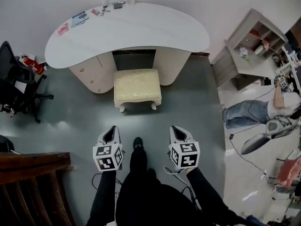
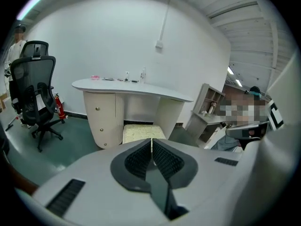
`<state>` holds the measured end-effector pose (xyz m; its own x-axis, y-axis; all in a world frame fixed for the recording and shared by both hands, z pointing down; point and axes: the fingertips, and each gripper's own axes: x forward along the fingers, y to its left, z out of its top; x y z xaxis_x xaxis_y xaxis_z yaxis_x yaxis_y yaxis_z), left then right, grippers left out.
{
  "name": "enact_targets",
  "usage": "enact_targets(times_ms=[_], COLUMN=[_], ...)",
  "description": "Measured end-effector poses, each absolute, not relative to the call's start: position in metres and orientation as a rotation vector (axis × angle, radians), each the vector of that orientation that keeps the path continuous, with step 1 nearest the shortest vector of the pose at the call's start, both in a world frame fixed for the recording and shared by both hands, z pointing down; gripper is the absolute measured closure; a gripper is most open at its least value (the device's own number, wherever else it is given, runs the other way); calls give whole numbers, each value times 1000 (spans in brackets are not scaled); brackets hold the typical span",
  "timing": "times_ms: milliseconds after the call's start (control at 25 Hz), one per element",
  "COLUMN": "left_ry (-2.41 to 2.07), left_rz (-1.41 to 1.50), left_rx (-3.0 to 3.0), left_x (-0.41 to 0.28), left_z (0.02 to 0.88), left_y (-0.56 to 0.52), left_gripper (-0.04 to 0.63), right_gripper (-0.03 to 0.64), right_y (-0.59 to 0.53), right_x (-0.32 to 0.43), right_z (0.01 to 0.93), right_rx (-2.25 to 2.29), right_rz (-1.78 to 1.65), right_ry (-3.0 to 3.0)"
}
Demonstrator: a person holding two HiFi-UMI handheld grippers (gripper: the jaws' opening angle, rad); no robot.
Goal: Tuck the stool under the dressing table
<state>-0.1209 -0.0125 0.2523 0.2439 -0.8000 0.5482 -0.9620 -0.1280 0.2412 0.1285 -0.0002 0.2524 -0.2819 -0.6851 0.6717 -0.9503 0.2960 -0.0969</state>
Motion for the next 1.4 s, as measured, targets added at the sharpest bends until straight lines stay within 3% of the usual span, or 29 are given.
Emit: enact_targets(times_ms=[560, 1400], left_ry=[-1548, -1673], left_rz=[422, 324], left_rx=[1884, 1866], left_x=[-164, -165], left_z=[336, 589], left_y=[-110, -166], left_gripper=[588, 588], right_gripper=[612, 614], right_y=[-93, -152], right_x=[115, 156], right_z=[347, 597], right_rx=[1413, 1469], right_rz=[733, 610], right_ry=[-1887, -1940])
